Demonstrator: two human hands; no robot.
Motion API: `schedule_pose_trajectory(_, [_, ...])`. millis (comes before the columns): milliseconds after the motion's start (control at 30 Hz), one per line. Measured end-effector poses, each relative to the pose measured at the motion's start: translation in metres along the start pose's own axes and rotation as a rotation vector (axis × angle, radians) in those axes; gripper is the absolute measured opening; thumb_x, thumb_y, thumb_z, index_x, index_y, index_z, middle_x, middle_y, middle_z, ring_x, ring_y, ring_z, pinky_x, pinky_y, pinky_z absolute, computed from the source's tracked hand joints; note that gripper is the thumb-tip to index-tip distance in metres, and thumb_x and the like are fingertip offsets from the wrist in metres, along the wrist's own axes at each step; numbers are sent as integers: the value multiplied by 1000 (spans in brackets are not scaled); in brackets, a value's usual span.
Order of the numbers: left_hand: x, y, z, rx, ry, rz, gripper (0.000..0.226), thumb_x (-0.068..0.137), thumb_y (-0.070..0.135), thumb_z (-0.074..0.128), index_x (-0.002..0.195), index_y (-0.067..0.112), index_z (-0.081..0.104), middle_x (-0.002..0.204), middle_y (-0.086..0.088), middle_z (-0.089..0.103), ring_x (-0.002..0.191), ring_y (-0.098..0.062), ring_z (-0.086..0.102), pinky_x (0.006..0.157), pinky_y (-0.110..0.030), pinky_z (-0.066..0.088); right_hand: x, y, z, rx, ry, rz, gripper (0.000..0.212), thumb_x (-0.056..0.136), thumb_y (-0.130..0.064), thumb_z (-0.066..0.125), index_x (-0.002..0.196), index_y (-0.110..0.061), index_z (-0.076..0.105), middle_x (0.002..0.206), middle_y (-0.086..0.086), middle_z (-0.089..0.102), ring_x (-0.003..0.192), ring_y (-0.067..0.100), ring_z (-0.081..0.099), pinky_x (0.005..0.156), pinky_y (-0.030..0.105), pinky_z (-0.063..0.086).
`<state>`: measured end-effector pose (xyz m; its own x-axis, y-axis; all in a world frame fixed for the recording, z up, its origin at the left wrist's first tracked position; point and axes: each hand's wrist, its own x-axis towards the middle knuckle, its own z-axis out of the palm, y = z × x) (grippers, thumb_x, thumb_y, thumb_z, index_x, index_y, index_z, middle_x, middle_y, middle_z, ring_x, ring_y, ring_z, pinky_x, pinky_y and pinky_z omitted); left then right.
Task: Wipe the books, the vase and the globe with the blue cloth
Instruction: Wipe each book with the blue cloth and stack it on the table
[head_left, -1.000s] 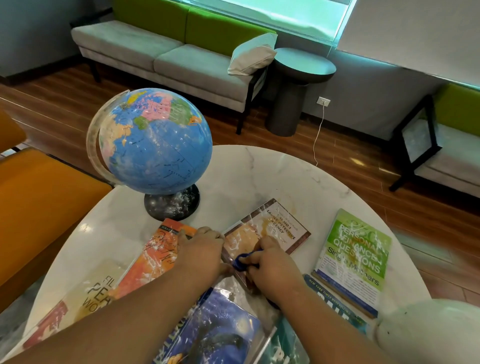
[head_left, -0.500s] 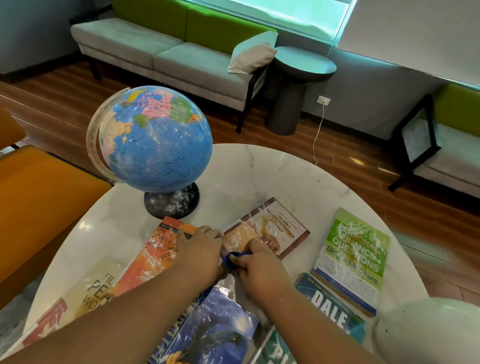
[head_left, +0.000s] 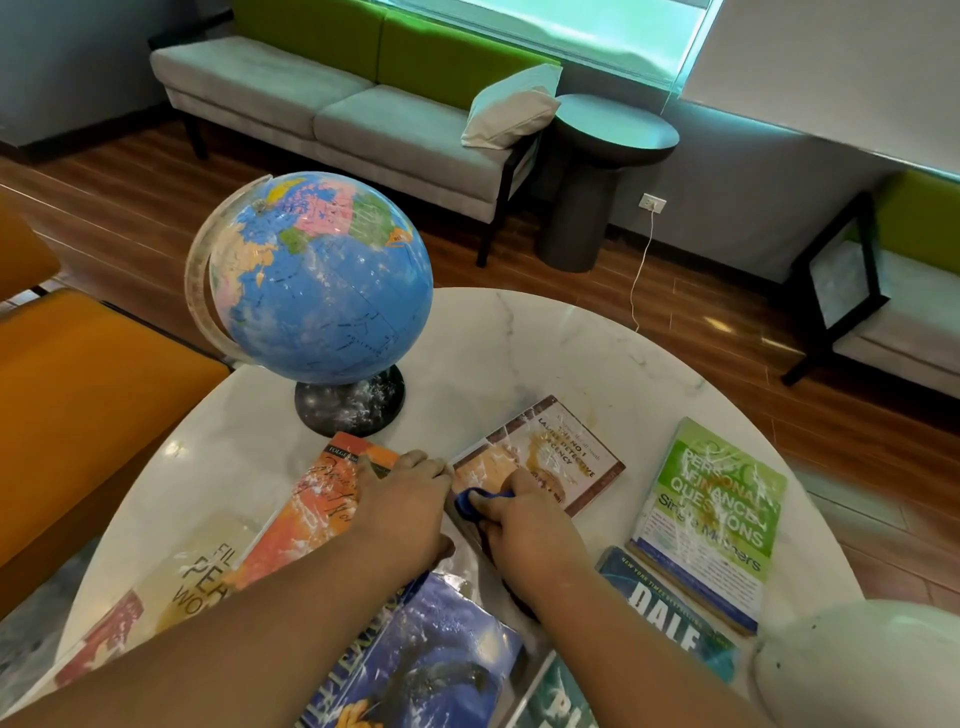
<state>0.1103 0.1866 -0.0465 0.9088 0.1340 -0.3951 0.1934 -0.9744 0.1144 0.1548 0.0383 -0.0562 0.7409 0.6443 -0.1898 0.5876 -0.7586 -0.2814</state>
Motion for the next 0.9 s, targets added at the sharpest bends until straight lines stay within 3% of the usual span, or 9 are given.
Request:
schedule_pose_trajectory(167, [0,0,2,7,3,8,83,81,51,64,149,25,24,156,9,20,145,-14,10,110,-65,11,-4,4,4,40,-14,9,35,100,-40,41,131,-29,52,116,-1,40,99,18,46,86,27,43])
schedule_pose_trajectory(300, [0,-1,1,0,-1,15,83,81,50,65,149,25,25,156,9,21,145,-14,10,110,-65,10,6,9,0,12,15,65,36,99,-31,47,135,-31,49,117,3,39,106,24,43,88,31,43])
schedule_pose_trajectory(467, [-1,-1,2,3,20,20,82,81,50,64,148,24,26,155,9,22,145,-14,12,110,-65,11,-1,8,4,130,0,106,28,97,-39,47,120,-25,55,106,-2,41,91,15,48,81,28,46])
schedule_pose_trajectory(667, [0,0,3,-2,15,21,79,82,50,63,147,24,27,154,9,24,145,-14,12,109,-66,10,7,9,-2,30,-29,82,36,96,-27,52,132,-26,51,114,4,39,101,23,45,87,30,44])
schedule_pose_trajectory(767, [1,0,3,10,16,21,81,83,52,62,149,24,24,155,9,22,145,-14,11,109,-66,11,6,13,-5,150,-17,159,27,98,-29,49,122,-21,55,104,1,42,87,17,48,77,28,45])
schedule_pose_trajectory(900, [1,-1,4,-5,32,20,79,83,50,62,148,24,26,155,9,24,145,-14,12,109,-66,11,16,9,-4,14,-7,150,47,94,-22,51,140,-28,43,109,3,35,94,21,45,81,28,42])
